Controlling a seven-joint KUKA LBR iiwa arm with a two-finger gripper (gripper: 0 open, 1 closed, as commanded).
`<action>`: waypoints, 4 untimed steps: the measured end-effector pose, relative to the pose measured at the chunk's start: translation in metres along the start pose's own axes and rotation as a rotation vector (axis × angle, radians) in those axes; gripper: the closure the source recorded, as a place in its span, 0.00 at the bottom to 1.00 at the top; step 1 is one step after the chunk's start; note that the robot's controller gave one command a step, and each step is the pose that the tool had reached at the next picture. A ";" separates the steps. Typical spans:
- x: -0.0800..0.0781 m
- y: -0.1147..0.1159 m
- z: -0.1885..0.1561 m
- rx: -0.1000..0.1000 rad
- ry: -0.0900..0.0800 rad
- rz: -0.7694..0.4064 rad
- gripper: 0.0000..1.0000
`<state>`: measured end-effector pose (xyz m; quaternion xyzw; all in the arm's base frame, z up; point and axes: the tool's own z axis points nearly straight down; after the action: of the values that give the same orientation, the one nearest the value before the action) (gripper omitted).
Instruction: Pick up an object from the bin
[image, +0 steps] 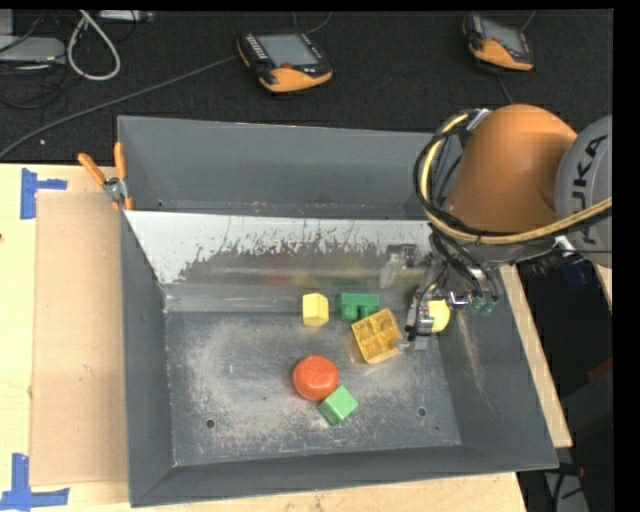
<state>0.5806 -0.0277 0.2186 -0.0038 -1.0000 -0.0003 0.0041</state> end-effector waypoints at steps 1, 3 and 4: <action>-0.001 0.000 -0.005 0.000 -0.008 -0.001 0.00; -0.013 -0.030 0.098 -0.002 -0.008 0.088 0.00; -0.004 -0.041 0.111 -0.002 -0.007 0.167 0.00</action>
Offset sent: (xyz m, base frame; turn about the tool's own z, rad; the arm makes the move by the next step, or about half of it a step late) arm 0.0136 -0.0381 -0.1486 0.0659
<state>0.5838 -0.0691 0.1075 -0.0873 -0.9962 -0.0012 0.0005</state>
